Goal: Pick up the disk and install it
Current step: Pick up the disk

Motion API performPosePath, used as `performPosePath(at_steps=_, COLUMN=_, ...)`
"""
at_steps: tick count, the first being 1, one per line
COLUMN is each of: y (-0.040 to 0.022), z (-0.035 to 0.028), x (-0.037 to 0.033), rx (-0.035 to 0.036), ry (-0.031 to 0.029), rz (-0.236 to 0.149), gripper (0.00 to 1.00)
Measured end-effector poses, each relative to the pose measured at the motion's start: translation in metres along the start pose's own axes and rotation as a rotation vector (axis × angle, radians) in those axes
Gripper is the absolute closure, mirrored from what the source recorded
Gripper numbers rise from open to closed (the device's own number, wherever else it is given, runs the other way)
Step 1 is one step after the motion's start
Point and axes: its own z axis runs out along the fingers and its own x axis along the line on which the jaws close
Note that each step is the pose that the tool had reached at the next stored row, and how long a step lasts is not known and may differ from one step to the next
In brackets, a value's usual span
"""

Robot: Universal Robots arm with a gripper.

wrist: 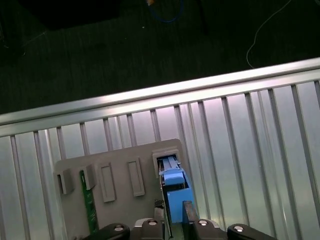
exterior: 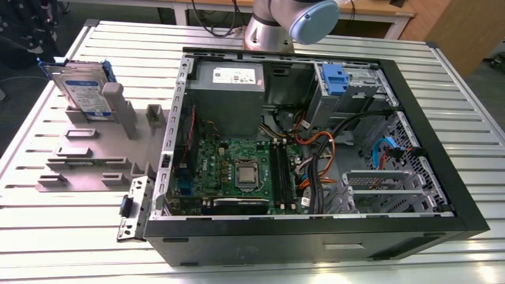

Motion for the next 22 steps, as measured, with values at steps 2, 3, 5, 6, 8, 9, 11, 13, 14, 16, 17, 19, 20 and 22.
performPosePath(at_steps=2, y=0.0008, z=0.0009, x=-0.0006, rx=-0.0003, ry=-0.0008, rz=-0.002, gripper=0.65)
performPosePath(at_steps=3, y=0.0010, z=0.0012, x=-0.0010, rx=-0.0004, ry=-0.0010, rz=-0.002, gripper=0.65)
performPosePath(at_steps=5, y=0.0011, z=0.0021, x=-0.0016, rx=-0.0004, ry=-0.0012, rz=-0.004, gripper=0.53)
performPosePath(at_steps=6, y=0.0011, z=0.0029, x=-0.0016, rx=-0.0004, ry=-0.0012, rz=-0.008, gripper=0.53)
performPosePath(at_steps=8, y=0.0012, z=0.0054, x=-0.0020, rx=-0.0006, ry=-0.0010, rz=-0.028, gripper=0.47)
performPosePath(at_steps=9, y=0.0012, z=0.0071, x=-0.0021, rx=-0.0006, ry=-0.0009, rz=-0.038, gripper=0.41)
performPosePath(at_steps=11, y=0.0012, z=0.0107, x=-0.0023, rx=-0.0006, ry=-0.0010, rz=-0.055, gripper=0.41)
performPosePath(at_steps=13, y=0.0011, z=0.0143, x=-0.0024, rx=-0.0009, ry=-0.0012, rz=-0.072, gripper=0.41)
performPosePath(at_steps=14, y=0.0012, z=0.0161, x=-0.0024, rx=-0.0010, ry=-0.0011, rz=-0.079, gripper=0.41)
performPosePath(at_steps=16, y=0.0013, z=0.0198, x=-0.0023, rx=-0.0012, ry=-0.0011, rz=-0.093, gripper=0.41)
performPosePath(at_steps=17, y=0.0014, z=0.0216, x=-0.0023, rx=-0.0013, ry=-0.0010, rz=-0.100, gripper=0.41)
performPosePath(at_steps=19, y=0.0016, z=0.0253, x=-0.0022, rx=-0.0014, ry=-0.0011, rz=-0.112, gripper=0.41)
performPosePath(at_steps=20, y=0.0018, z=0.0271, x=-0.0022, rx=-0.0014, ry=-0.0011, rz=-0.120, gripper=0.41)
performPosePath(at_steps=22, y=0.0020, z=0.0308, x=-0.0021, rx=-0.0016, ry=-0.0009, rz=-0.136, gripper=0.42)
